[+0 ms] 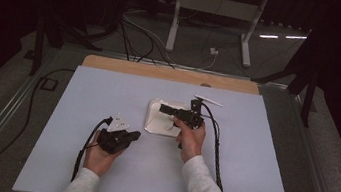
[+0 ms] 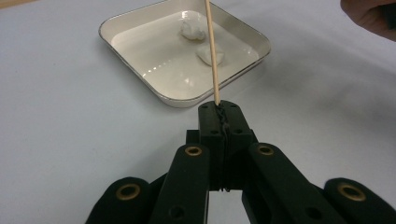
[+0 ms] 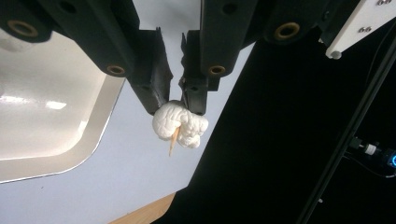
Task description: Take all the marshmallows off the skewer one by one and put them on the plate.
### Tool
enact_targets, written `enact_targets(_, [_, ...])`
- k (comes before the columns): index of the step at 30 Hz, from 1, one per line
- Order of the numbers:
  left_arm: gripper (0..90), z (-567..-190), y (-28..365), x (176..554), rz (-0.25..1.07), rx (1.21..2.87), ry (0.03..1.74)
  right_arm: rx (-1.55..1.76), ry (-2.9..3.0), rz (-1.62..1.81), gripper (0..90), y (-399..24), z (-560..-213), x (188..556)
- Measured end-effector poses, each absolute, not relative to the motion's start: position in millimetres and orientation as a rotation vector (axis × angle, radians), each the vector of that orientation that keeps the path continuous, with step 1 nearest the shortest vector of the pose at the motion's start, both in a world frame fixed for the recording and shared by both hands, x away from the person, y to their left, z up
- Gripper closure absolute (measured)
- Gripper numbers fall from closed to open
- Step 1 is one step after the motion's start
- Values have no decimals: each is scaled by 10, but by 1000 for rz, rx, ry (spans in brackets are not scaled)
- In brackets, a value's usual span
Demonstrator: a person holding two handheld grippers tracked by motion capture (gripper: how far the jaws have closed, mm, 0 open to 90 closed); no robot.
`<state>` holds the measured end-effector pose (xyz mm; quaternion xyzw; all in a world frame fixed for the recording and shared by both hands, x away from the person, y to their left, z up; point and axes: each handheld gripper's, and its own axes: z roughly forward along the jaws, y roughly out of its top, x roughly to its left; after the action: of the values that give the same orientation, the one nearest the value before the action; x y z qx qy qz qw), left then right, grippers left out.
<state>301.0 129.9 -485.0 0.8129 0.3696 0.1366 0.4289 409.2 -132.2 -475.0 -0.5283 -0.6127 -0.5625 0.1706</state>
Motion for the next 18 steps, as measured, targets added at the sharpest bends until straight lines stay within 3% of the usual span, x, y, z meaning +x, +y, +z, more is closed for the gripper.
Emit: enact_targets(18, [900, -4845, 1364, 2865, 356, 2008, 941, -1524, -1707, -1595, 793, -1323, -4772, 4090])
